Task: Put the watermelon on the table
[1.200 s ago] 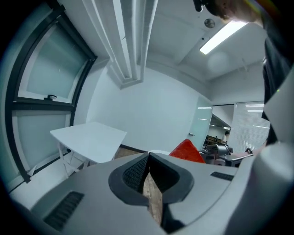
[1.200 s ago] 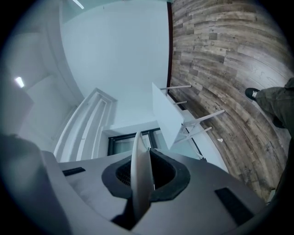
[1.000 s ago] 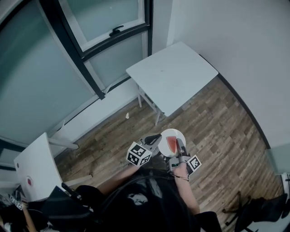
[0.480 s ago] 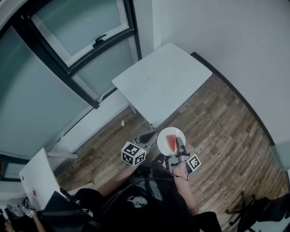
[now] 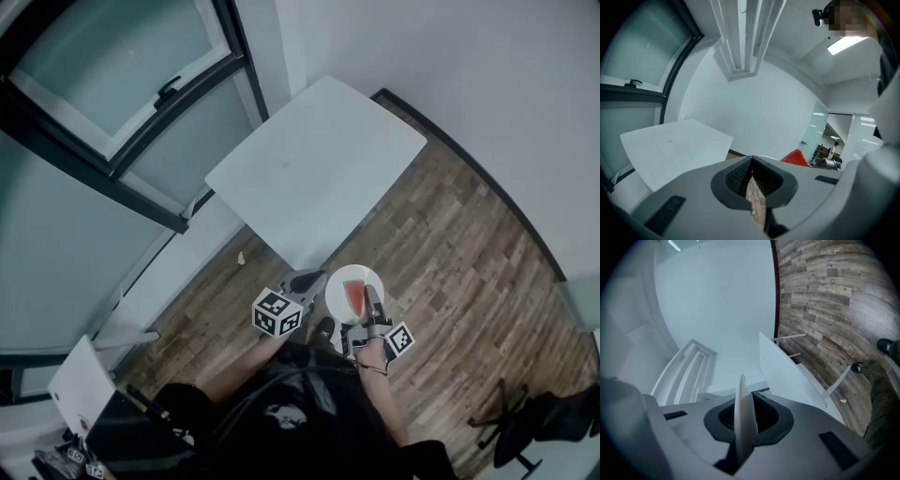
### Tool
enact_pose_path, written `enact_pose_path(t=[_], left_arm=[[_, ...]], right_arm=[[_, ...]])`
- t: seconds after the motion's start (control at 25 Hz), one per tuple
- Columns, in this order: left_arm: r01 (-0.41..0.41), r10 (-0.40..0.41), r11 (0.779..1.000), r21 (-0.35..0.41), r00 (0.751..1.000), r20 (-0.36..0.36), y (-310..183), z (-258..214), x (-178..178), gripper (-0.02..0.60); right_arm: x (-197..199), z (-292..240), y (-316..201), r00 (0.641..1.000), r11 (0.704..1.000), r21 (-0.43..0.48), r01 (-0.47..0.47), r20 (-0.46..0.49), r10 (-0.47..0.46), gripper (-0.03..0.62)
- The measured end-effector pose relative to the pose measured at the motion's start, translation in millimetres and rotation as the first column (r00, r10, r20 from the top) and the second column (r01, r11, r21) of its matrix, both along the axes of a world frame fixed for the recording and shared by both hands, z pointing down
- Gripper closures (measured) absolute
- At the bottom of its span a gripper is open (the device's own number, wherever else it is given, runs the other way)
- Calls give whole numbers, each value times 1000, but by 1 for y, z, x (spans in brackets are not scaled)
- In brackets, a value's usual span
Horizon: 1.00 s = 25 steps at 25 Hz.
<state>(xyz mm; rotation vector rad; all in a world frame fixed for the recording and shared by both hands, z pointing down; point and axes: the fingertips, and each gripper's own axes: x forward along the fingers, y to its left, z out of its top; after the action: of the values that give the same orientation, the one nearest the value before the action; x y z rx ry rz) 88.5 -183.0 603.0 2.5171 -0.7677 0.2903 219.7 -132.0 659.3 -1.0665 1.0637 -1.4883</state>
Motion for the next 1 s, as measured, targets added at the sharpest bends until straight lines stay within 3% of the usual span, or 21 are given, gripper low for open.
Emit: enact_pose_path(t=[0.56,0.76,1.0], left_arm=[[-71,70,996,-56,997,-27,-172,34,-2,575],[-22,19,998,-62,999,-47,-226,56,7,576],[-5,5,992,-126,1000,-1,-259,94,39,575]], right_arm=[[11,15,-185,982,1000,-10,27,-186,-28,565],[25,40,-236,976,998,-45,38,-214,-47,565],[67,88,-291,967,992,-118,41,-246,-69,565]])
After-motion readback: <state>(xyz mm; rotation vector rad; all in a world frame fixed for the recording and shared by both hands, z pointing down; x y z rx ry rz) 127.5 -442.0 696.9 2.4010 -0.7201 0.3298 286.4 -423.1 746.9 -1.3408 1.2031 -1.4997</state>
